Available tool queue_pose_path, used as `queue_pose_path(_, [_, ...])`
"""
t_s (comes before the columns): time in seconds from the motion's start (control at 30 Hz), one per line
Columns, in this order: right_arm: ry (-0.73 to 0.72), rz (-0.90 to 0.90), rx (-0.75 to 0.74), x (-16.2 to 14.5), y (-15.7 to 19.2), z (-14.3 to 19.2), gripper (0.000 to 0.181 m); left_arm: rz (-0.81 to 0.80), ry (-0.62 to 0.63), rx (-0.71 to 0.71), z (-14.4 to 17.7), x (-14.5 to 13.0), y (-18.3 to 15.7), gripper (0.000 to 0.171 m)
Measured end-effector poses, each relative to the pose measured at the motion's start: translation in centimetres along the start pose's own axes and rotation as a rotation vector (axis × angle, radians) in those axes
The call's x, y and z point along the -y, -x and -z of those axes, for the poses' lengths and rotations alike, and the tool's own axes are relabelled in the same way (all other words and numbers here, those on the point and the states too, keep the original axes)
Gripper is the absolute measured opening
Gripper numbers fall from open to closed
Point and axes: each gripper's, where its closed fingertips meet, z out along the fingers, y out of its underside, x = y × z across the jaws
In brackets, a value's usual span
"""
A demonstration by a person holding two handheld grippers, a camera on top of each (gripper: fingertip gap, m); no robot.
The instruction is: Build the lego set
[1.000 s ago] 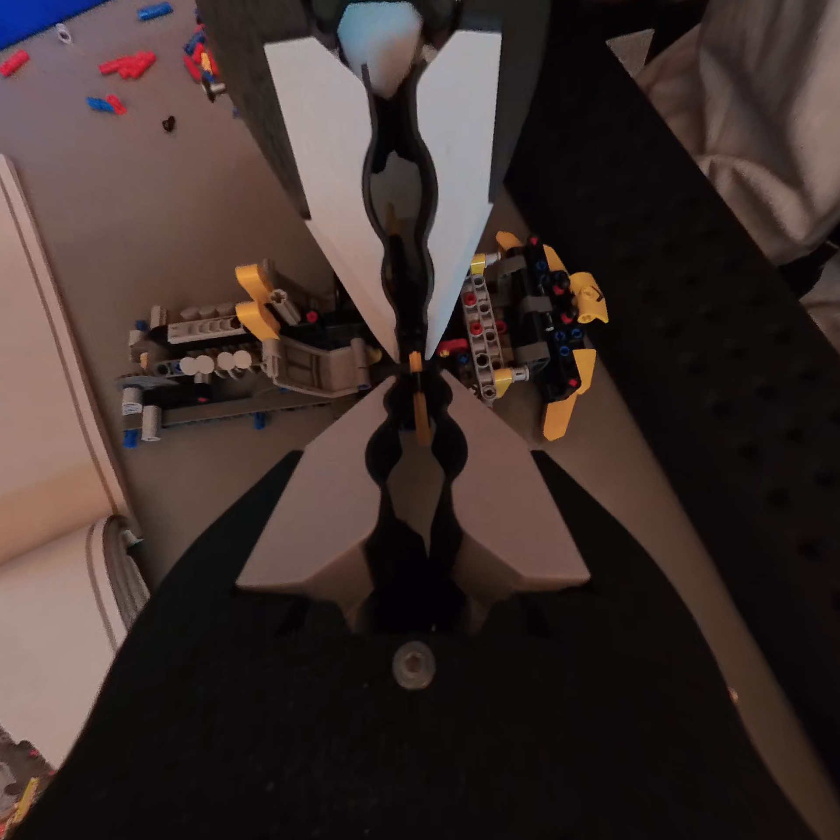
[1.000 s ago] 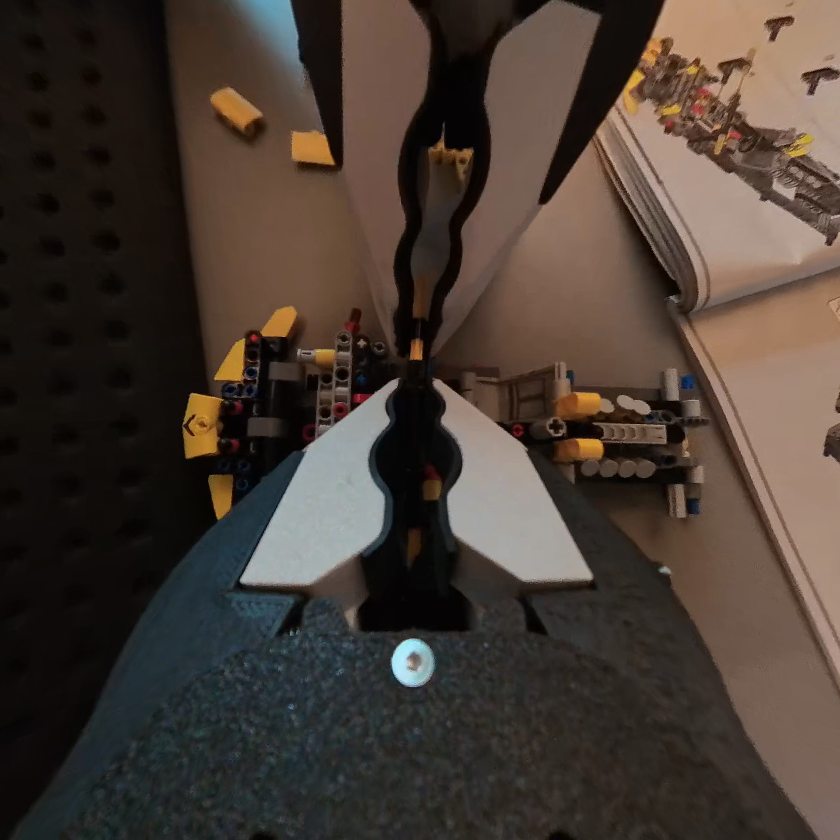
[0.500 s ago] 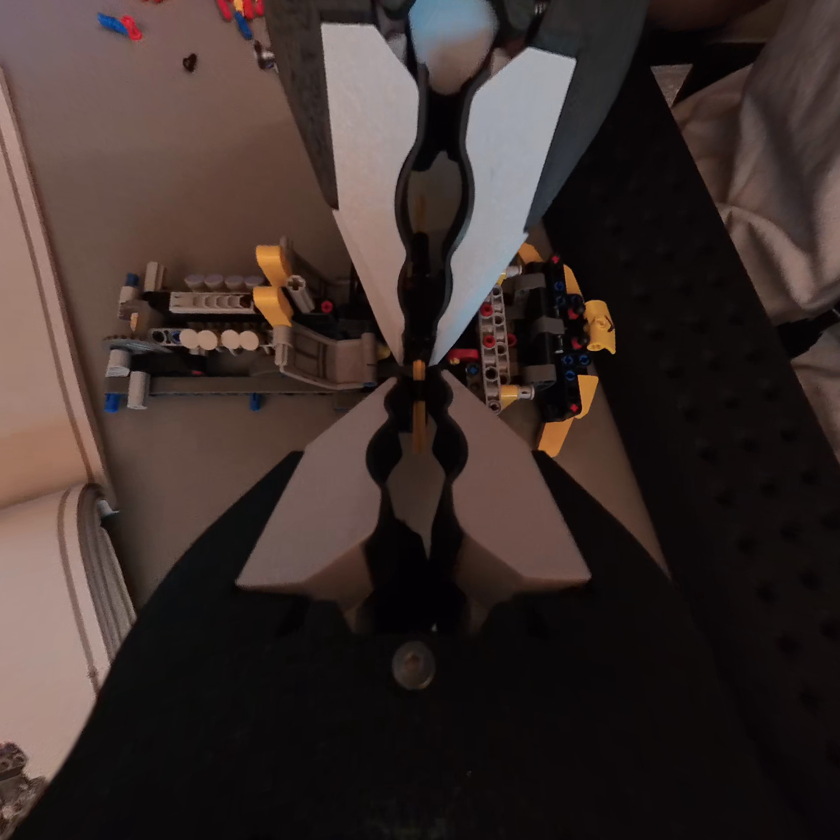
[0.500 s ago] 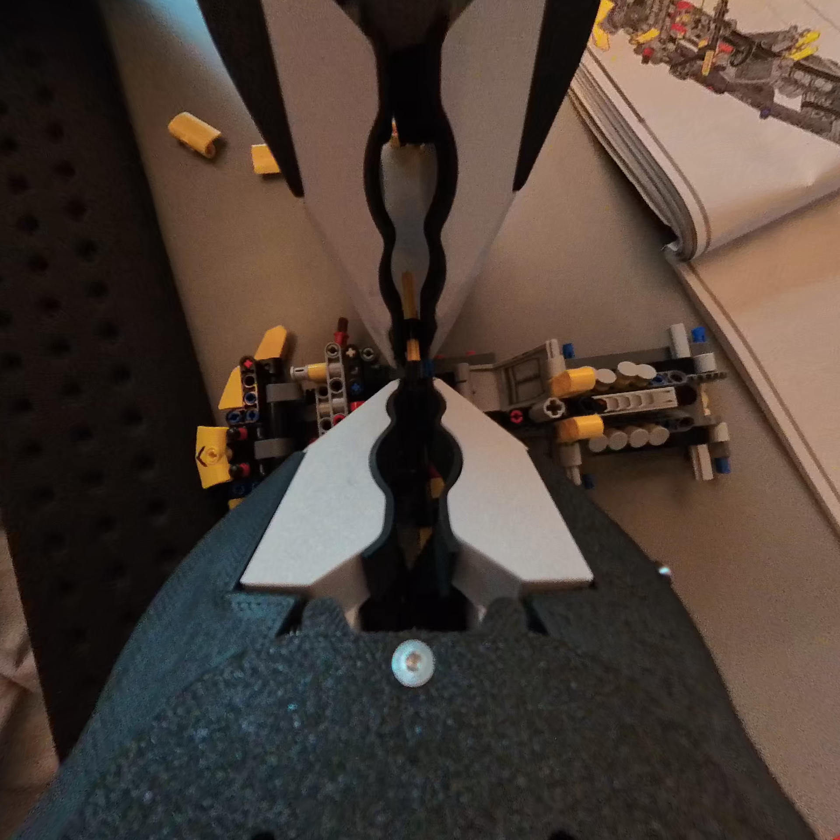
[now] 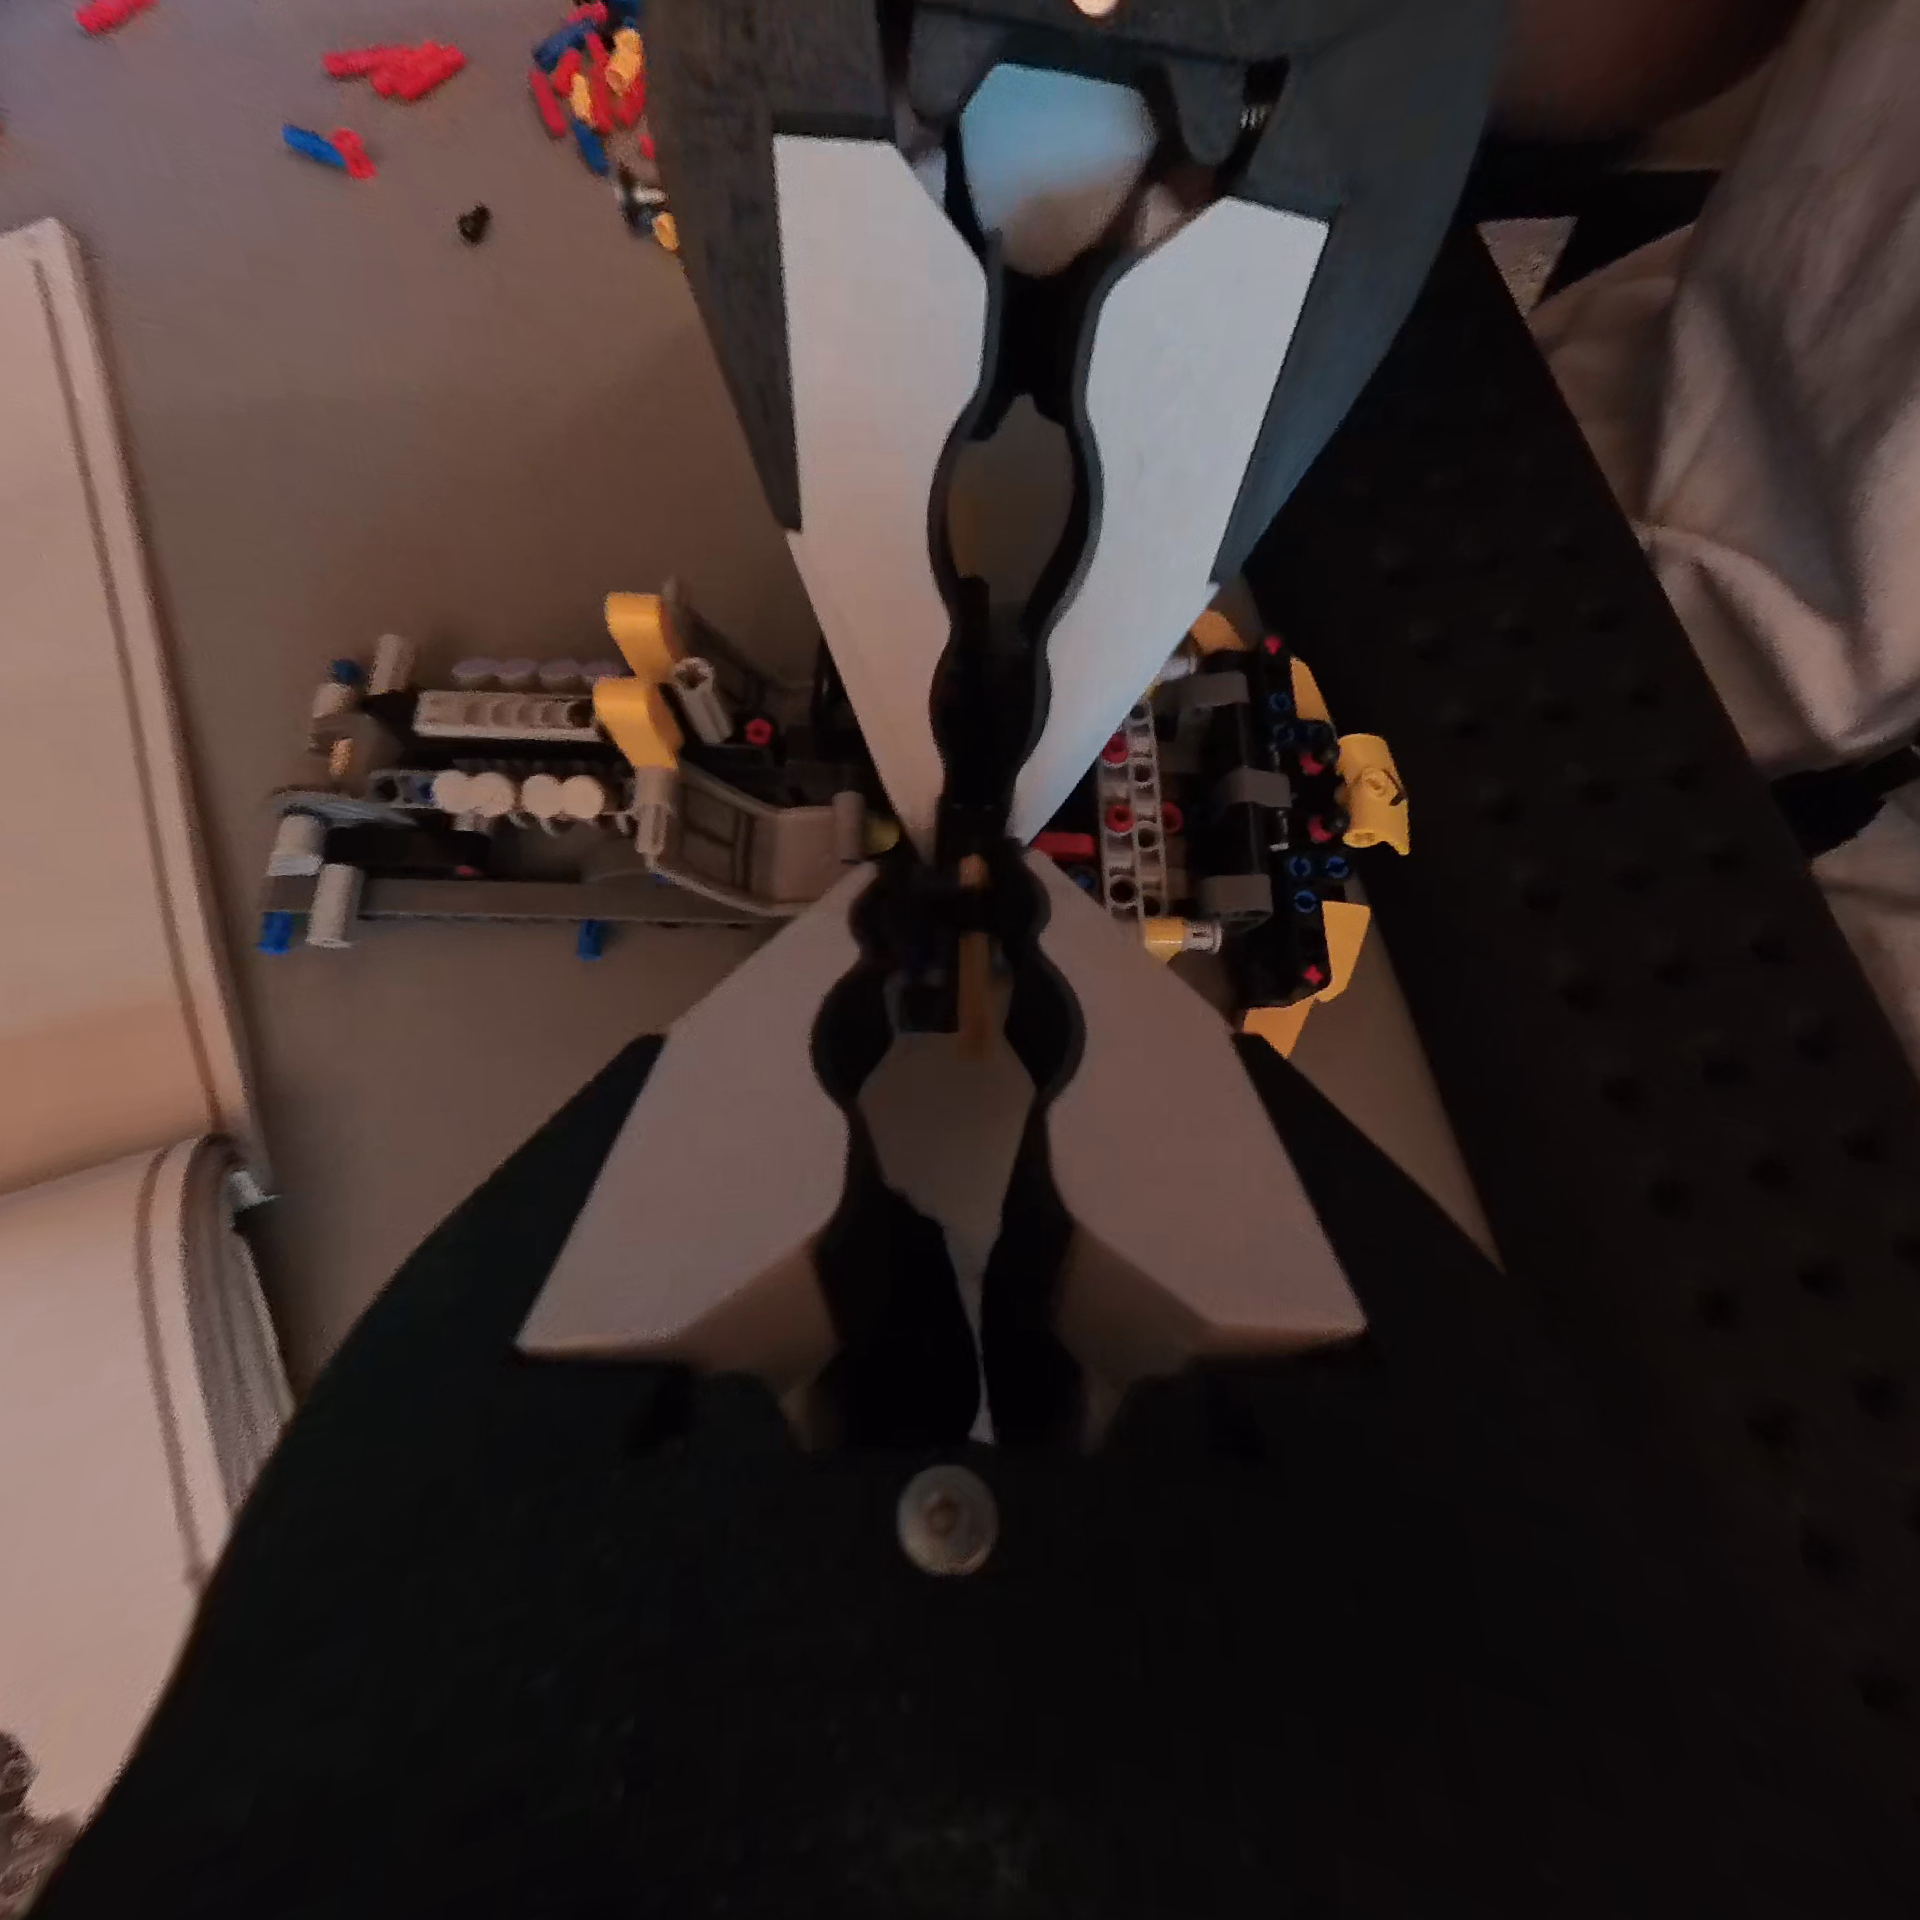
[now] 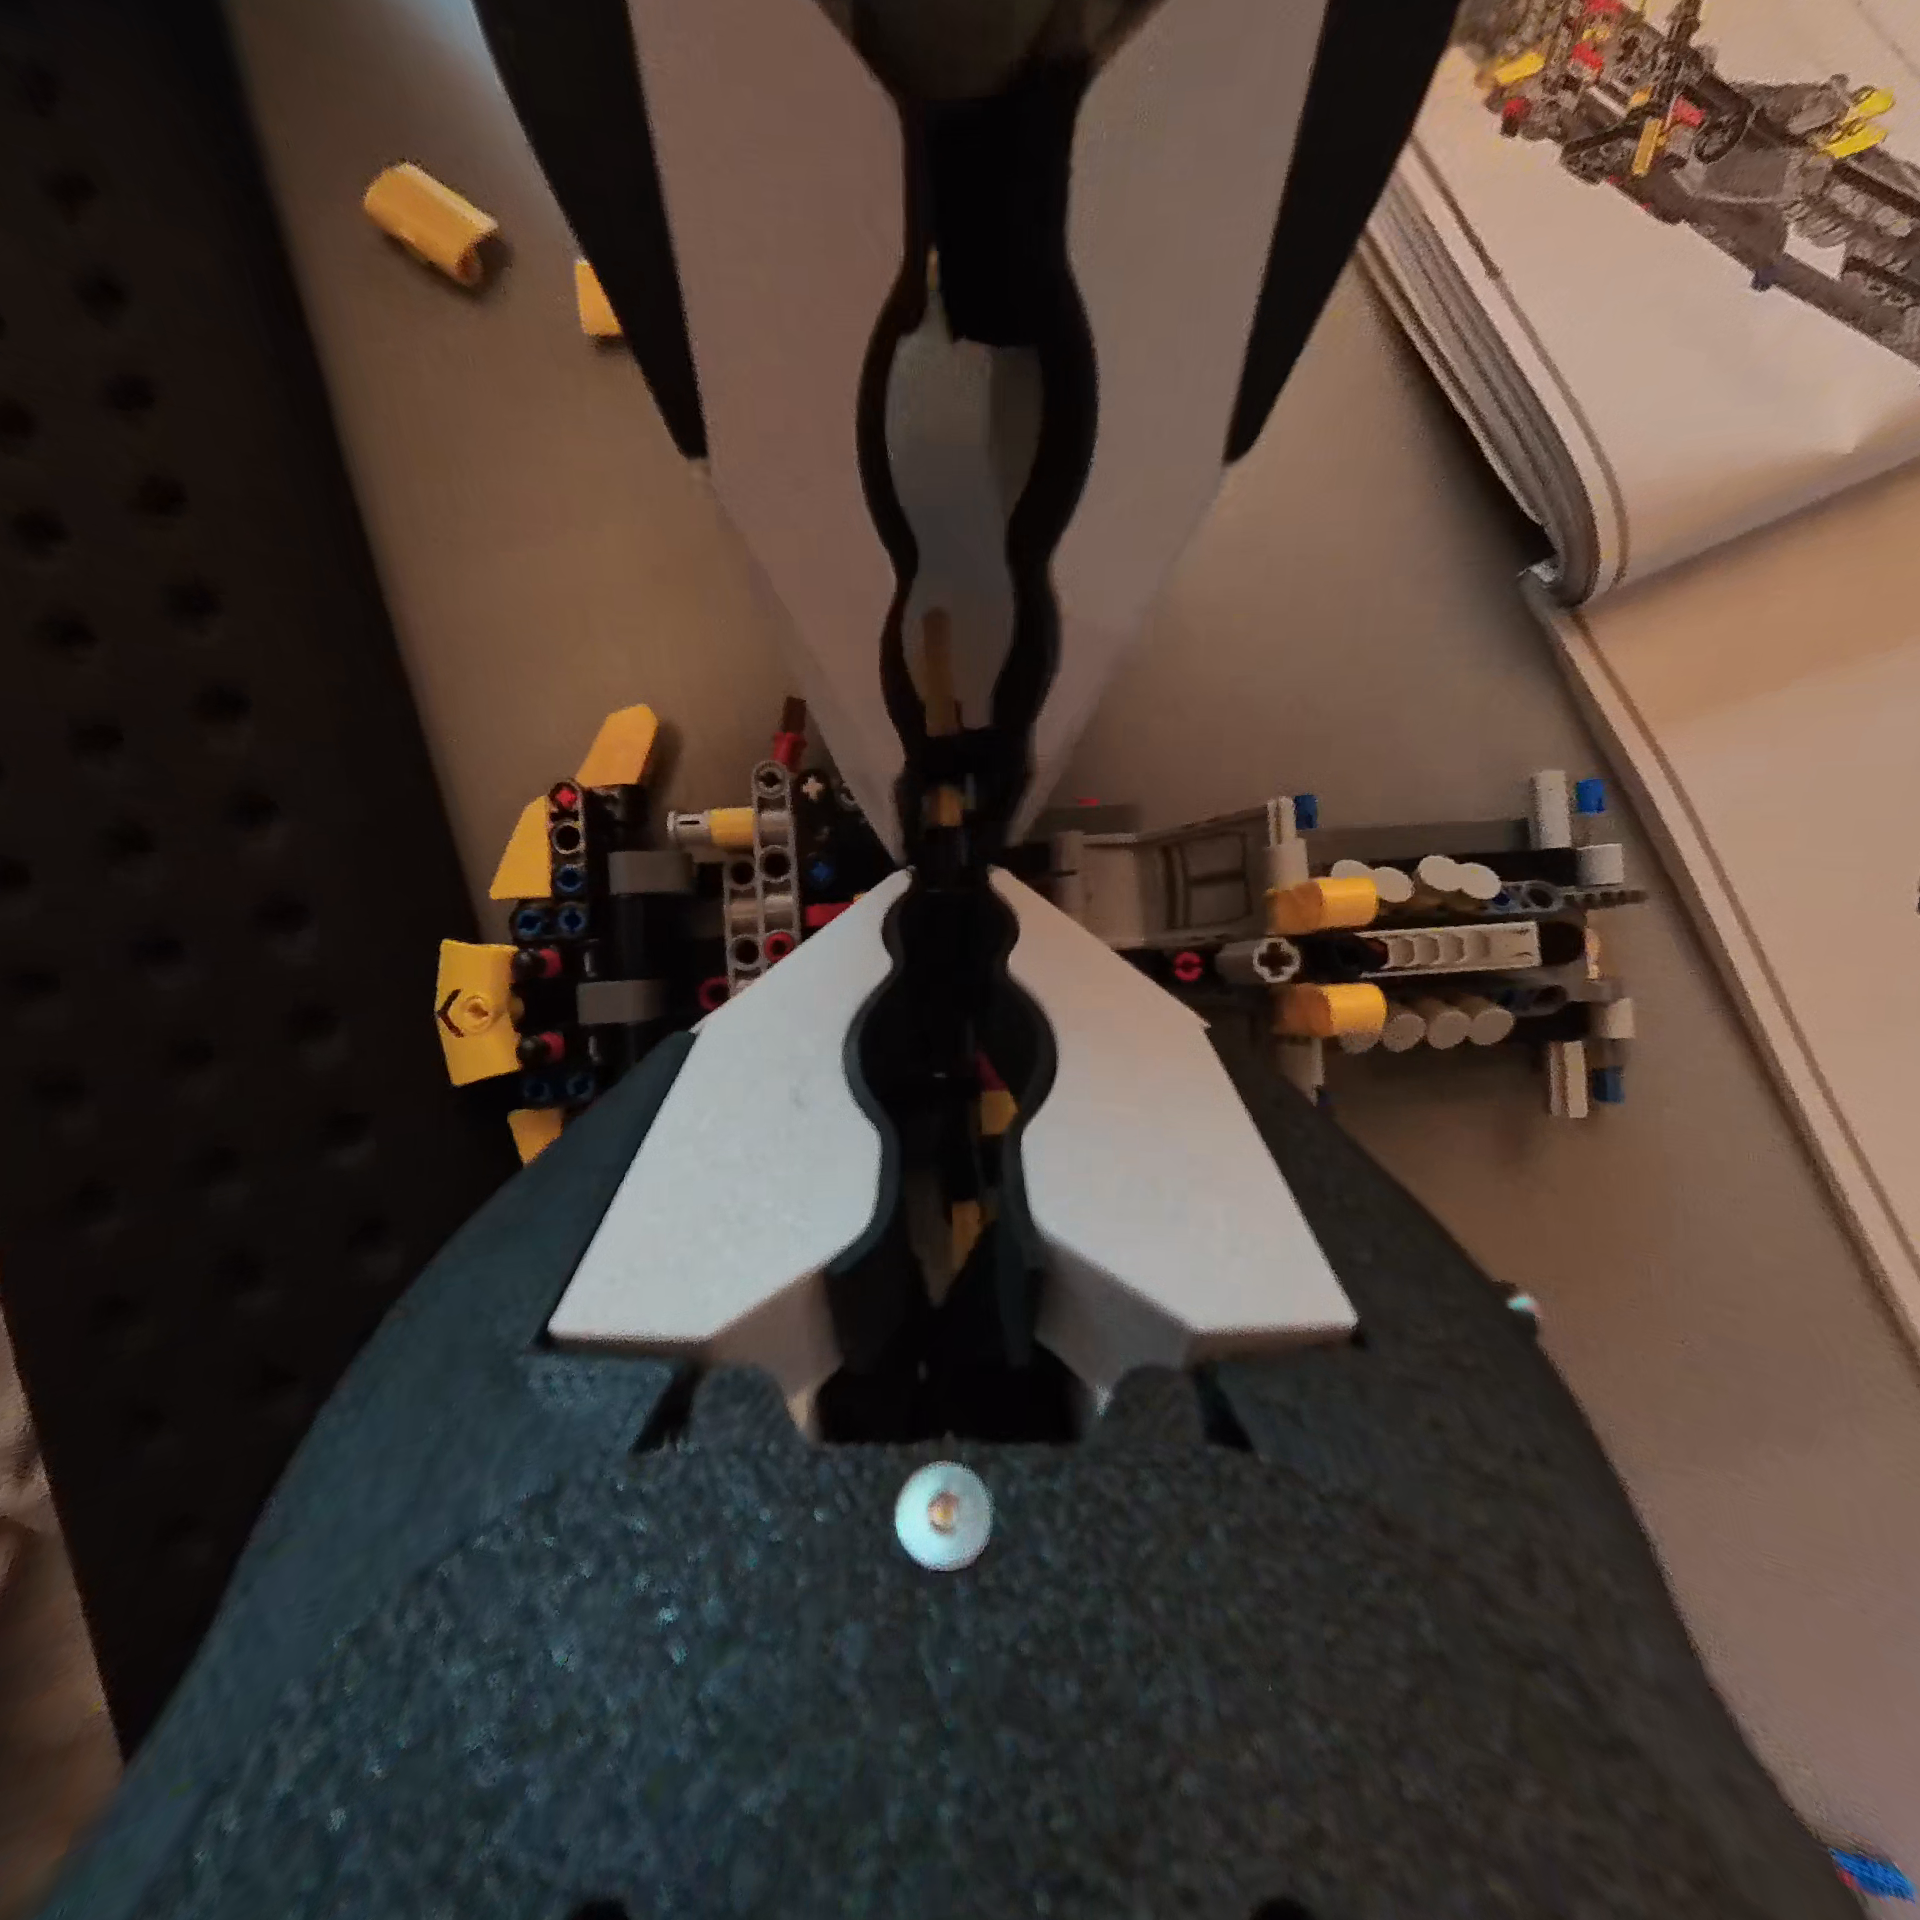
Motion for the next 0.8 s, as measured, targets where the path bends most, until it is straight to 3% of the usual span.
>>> queue_pose_path(0.07, [-0.016,-0.002,0.006,0.0,0.1,0.1,0.007,0.009,-0.018,0.019,0.8,0.0,0.4,0.032])
queue_pose_path(0.23, [-0.058,-0.02,0.034,0.1,0.0,0.2,0.007,0.052,-0.082,0.024,3.1,-0.4,0.4,0.036])
queue_pose_path(0.4, [-0.149,-0.094,0.1,0.1,-0.5,0.6,0.007,0.166,-0.103,0.019,3.3,-1.2,0.6,0.037])
queue_pose_path(0.53, [-0.241,-0.164,0.077,0.6,-2.0,1.3,0.007,0.419,-0.073,0.139,3.4,-2.3,3.9,0.037])
queue_pose_path(0.67, [-0.384,-0.281,0.066,1.5,-3.3,2.3,0.007,0.723,-0.16,0.013,3.2,-2.0,3.4,0.048])
queue_pose_path(0.8, [-0.522,-0.371,0.031,2.2,-4.5,3.3,0.007,0.803,-0.321,-0.035,4.2,-0.1,3.0,0.047])
